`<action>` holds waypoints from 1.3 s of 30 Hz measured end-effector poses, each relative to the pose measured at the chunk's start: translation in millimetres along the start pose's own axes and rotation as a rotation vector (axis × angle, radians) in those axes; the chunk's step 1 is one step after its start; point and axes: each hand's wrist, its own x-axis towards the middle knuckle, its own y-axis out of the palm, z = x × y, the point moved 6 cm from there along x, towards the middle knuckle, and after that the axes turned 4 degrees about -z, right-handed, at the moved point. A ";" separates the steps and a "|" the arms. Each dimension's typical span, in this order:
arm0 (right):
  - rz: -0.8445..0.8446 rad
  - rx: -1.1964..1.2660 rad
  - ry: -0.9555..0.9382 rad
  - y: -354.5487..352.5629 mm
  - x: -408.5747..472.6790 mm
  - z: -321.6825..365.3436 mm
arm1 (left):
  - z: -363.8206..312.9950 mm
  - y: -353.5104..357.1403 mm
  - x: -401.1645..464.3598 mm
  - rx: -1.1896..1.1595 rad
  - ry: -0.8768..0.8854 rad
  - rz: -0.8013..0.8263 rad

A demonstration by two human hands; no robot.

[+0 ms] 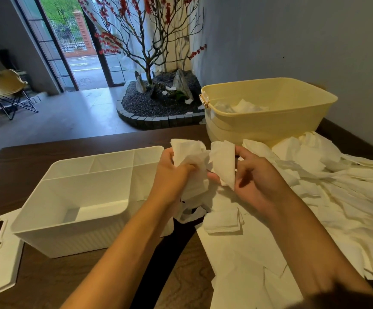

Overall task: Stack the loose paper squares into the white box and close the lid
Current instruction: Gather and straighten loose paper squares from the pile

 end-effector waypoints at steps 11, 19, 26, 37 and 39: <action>-0.142 -0.963 -0.381 -0.6 -9.9 13.0 | -1.7 0.7 -5.1 -0.004 0.001 -0.072; 0.052 -1.083 -0.447 23.0 -17.0 8.9 | 1.9 0.9 -6.9 -0.027 -0.013 -0.073; -0.058 -1.016 -0.453 12.0 -19.4 24.1 | 3.1 9.4 -7.5 -0.017 -0.067 -0.038; -0.364 -0.319 -0.391 -5.1 -16.8 27.0 | -1.4 18.0 -13.1 -0.006 -0.065 -0.023; -0.287 -0.354 -0.357 1.4 -17.4 24.1 | -2.9 20.2 -13.4 -0.027 -0.071 -0.007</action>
